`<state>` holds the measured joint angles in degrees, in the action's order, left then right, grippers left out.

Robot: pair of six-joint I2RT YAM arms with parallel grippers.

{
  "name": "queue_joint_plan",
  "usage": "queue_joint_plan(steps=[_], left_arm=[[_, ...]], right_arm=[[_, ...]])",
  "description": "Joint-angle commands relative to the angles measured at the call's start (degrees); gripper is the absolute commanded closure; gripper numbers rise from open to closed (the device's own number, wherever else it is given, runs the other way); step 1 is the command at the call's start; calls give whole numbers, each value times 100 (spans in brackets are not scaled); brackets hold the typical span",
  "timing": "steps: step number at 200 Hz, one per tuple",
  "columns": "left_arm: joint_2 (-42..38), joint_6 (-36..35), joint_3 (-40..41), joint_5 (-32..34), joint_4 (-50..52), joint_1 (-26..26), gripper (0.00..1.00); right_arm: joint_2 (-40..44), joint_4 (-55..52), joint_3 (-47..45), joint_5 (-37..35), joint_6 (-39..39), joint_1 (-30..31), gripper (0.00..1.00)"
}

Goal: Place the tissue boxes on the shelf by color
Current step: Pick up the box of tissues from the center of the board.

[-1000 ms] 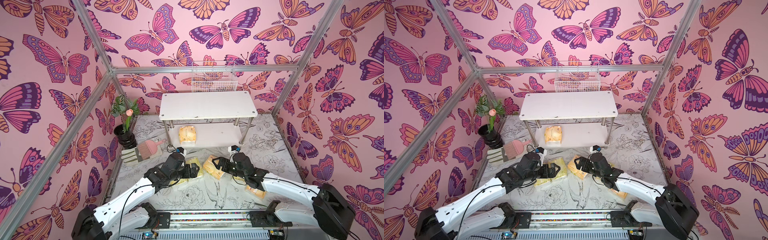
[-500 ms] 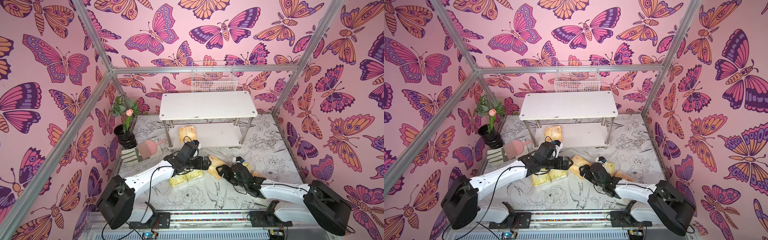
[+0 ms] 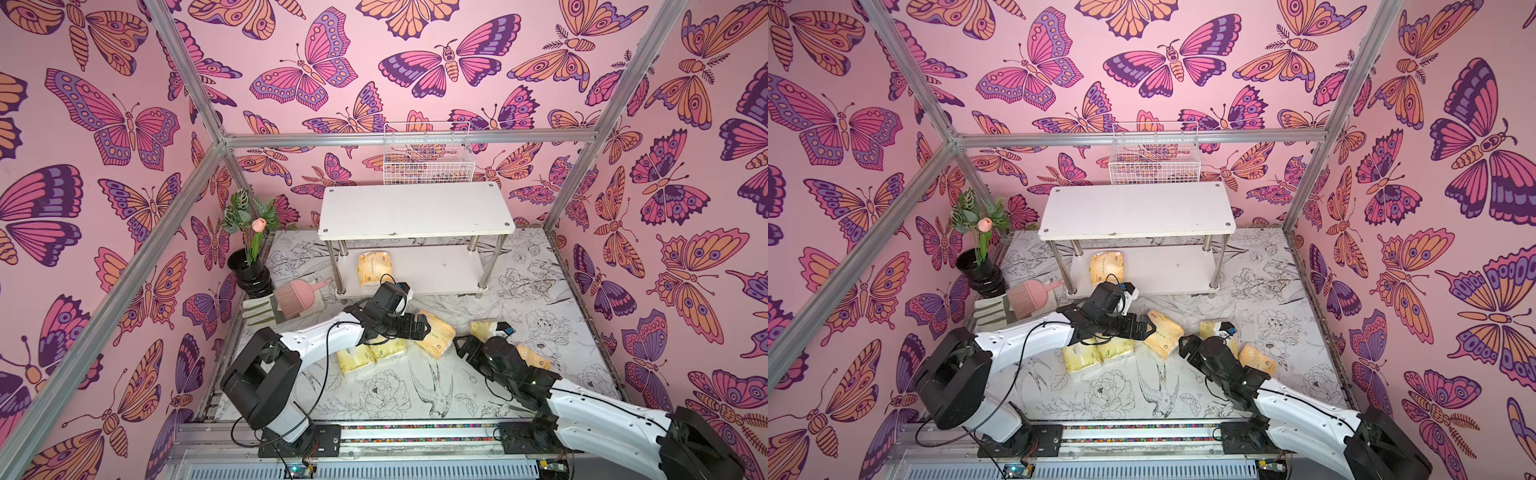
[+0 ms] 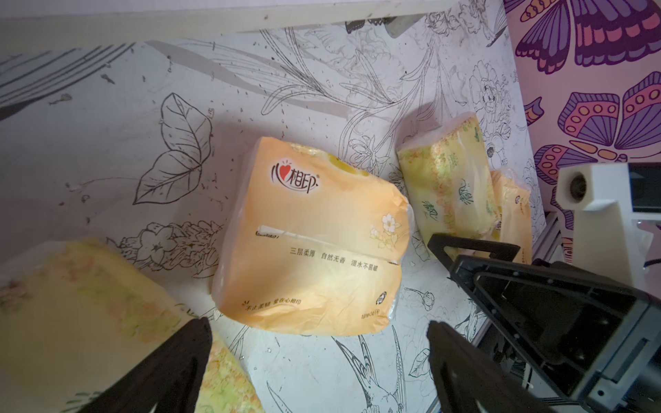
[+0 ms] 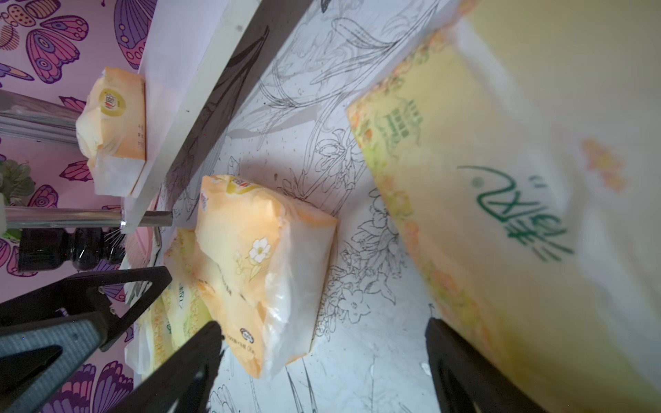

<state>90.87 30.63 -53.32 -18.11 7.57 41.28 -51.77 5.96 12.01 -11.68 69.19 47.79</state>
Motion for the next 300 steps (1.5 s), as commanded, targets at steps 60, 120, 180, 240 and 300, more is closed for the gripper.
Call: queue_joint_plan(steps=[60,120,180,240,300], left_arm=[[760,-191,-527,-194,-325,21,0],[668,-293,-452,318,-414,-28,0],[649,-490,-432,656,-411,-75,0],[1168,-207,-447,249,-634,-76,0],[1337,312,-201,-72,-1097,-51,0]], right_arm=[[-565,670,-80,690,30,-59,8],[-1034,1232,-185,756,432,2,9],[-1035,1192,-163,705,508,37,9],[-1491,1562,-61,778,595,184,9],[-2425,2604,-80,864,852,362,9]])
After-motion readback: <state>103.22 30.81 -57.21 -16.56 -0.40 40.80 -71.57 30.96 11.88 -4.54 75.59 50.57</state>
